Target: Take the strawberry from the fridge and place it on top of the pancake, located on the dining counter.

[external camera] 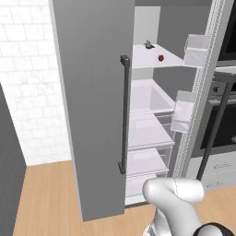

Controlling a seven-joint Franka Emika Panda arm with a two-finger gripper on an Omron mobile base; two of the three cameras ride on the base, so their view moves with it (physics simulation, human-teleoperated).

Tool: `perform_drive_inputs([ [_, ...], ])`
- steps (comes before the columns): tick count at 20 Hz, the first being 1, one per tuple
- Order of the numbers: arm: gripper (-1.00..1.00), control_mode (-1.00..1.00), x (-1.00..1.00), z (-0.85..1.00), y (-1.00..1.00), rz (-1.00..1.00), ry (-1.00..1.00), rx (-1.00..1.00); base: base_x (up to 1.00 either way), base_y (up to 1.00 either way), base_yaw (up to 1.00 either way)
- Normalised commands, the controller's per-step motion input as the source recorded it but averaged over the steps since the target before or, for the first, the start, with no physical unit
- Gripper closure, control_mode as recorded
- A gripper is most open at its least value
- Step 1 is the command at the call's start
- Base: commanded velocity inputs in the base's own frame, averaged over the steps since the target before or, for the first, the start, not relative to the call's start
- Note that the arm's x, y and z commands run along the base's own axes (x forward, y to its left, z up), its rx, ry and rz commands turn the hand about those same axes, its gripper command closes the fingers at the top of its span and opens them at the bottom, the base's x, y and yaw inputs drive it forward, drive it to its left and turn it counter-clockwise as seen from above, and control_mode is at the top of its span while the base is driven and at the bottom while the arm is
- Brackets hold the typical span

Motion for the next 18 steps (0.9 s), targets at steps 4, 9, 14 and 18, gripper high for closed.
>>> perform_drive_inputs([
  [4, -1.0, -1.0, -0.54, 0.39, 0.92, -0.12, 0.14, -0.29, 0.0, 0.0, 0.0],
  [9, -1.0, -1.0, -0.05, 0.06, 1.0, -0.18, 0.3, -0.49, 0.0, 0.0, 0.0],
  [14, -1.0, -1.0, 0.14, 0.0, 1.0, -0.26, 0.26, -0.46, 0.0, 0.0, 0.0],
  [18, -1.0, -1.0, 0.44, 0.0, 0.96, -0.27, 0.22, -0.5, 0.0, 0.0, 0.0],
])
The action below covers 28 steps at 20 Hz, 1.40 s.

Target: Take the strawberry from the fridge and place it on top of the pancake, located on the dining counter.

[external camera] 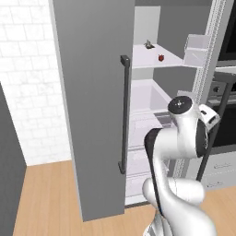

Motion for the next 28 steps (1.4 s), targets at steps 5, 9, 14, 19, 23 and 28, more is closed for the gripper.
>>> perform_drive_inputs([
  [5, -1.0, -1.0, 0.75, -0.01, 0.64, -0.11, 0.19, -0.33, 0.0, 0.0, 0.0],
  [9, -1.0, -1.0, 0.86, -0.25, -0.21, 0.0, 0.06, -0.05, 0.0, 0.0, 0.0],
  [14, -1.0, -1.0, 1.0, -0.18, -0.03, 0.0, 0.0, -0.01, 0.0, 0.0, 0.0],
  [19, -1.0, -1.0, 0.74, -0.31, -0.21, 0.01, -0.02, 0.0, 0.0, 0.0, 0.0],
  [23, -1.0, -1.0, 0.74, -0.36, -0.32, 0.05, -0.06, 0.0, 0.0, 0.0, 0.0],
  [28, -1.0, -1.0, 0.57, -0.44, -0.48, 0.03, -0.03, 0.0, 0.0, 0.0, 0.0],
])
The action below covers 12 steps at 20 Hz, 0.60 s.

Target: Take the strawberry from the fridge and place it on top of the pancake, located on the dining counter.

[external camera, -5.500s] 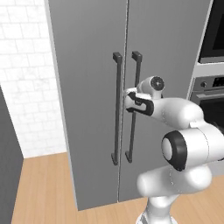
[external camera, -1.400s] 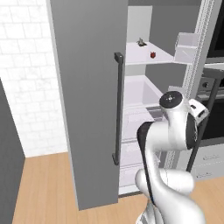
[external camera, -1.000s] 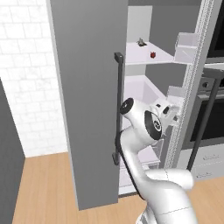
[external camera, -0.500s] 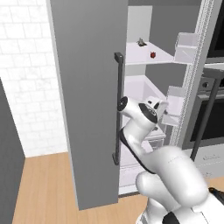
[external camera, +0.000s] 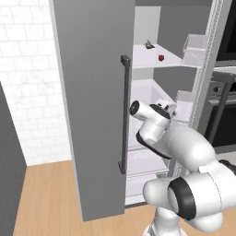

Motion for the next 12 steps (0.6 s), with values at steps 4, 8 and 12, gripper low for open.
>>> perform_drive_inputs([
  [4, -1.0, -1.0, 0.11, -0.33, -0.61, 0.0, 0.0, 0.0, 0.0, 0.0, 0.0],
  [8, -1.0, -1.0, -0.04, -0.22, -0.73, 0.0, 0.0, 0.0, 0.0, 0.0, 0.0],
  [12, -1.0, -1.0, -0.25, -0.17, -0.8, 0.0, 0.0, 0.0, 0.0, 0.0, 0.0],
])
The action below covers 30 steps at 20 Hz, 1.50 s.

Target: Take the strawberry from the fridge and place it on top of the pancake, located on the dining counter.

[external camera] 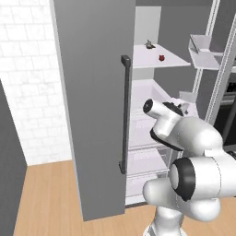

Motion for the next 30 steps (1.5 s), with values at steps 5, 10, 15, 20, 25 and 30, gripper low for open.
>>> perform_drive_inputs([
  [5, -1.0, -1.0, -0.39, -0.17, -0.88, -0.02, 0.0, 0.0, 0.0, 0.0, 0.0],
  [10, -1.0, -1.0, -0.41, -0.1, -0.85, -0.02, 0.0, 0.0, 0.0, 0.0, 0.0],
  [15, -1.0, -1.0, -0.17, 0.0, -0.46, 0.0, 0.0, 0.0, 0.0, 0.0, 0.0],
  [20, -1.0, -1.0, -0.03, 0.01, -0.1, 0.0, 0.0, 0.01, 0.0, 0.0, 0.0],
  [25, -1.0, -1.0, -0.29, 0.42, 0.03, 0.01, 0.0, 0.0, 0.0, 0.0, 0.0],
  [30, -1.0, -1.0, -0.26, 0.4, 0.29, 0.02, 0.02, 0.0, 0.0, 0.0, 0.0],
])
